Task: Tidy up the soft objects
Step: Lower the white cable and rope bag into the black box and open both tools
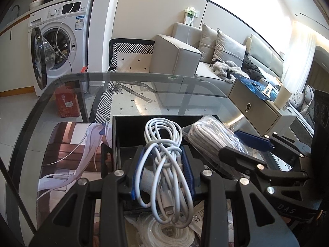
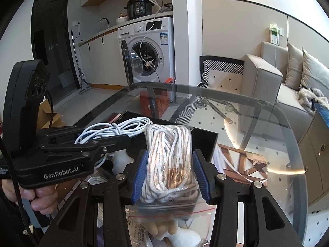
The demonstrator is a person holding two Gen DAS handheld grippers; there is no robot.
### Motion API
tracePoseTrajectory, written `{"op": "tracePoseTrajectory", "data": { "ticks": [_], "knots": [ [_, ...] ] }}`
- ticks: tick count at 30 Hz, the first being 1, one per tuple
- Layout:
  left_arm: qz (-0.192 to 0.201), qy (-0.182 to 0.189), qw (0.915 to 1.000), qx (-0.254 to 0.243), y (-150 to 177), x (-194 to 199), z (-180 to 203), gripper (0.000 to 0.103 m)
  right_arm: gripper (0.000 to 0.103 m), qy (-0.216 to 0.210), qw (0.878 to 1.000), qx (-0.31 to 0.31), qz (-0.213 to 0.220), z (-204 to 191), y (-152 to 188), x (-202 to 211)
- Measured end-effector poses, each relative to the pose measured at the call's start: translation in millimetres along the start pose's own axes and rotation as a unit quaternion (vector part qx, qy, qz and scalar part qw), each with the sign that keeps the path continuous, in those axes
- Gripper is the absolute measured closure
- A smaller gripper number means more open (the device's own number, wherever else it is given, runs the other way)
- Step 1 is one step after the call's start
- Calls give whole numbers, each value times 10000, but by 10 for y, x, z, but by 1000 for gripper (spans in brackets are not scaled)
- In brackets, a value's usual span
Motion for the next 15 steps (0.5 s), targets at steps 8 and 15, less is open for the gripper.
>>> {"op": "tracePoseTrajectory", "data": {
  "ticks": [8,15],
  "knots": [
    [73,-5,10000,13,-15,51,-20,69,54,-24,10000,21,-39,25,33,21],
    [151,1,9999,-79,-62,100,-10,68,53,17,10000,18,-29,9,47,59]
  ]
}}
Point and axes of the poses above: each gripper's, at about its wrist camera, not at the fingertips, and x roughly against the way its jaws point, z to its right, y to its underside, the point moved 4 cm from there along -x, roughly the way its jaws point
